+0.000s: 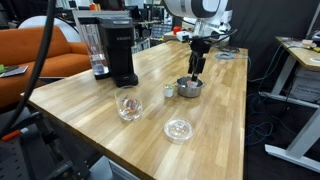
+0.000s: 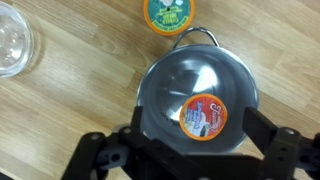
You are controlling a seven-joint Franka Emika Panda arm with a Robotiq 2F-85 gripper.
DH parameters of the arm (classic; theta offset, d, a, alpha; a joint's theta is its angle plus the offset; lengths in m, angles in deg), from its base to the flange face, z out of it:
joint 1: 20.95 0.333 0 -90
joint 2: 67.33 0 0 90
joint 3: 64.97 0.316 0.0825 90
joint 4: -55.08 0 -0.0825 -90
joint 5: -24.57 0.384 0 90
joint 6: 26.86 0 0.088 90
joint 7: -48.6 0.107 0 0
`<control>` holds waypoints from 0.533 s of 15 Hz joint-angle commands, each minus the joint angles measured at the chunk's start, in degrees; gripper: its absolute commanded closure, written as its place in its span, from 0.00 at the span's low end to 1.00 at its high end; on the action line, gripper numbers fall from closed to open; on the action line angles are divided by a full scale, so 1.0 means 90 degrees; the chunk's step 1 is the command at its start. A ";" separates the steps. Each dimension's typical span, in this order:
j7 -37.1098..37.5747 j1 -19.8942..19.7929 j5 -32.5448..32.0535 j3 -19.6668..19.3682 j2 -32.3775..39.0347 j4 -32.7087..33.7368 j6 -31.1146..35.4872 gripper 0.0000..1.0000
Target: Take the cup out of the pot and put it on the table
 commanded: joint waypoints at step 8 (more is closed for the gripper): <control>-0.0057 0.0126 0.0103 -0.0034 0.0263 0.0212 -0.0080 0.00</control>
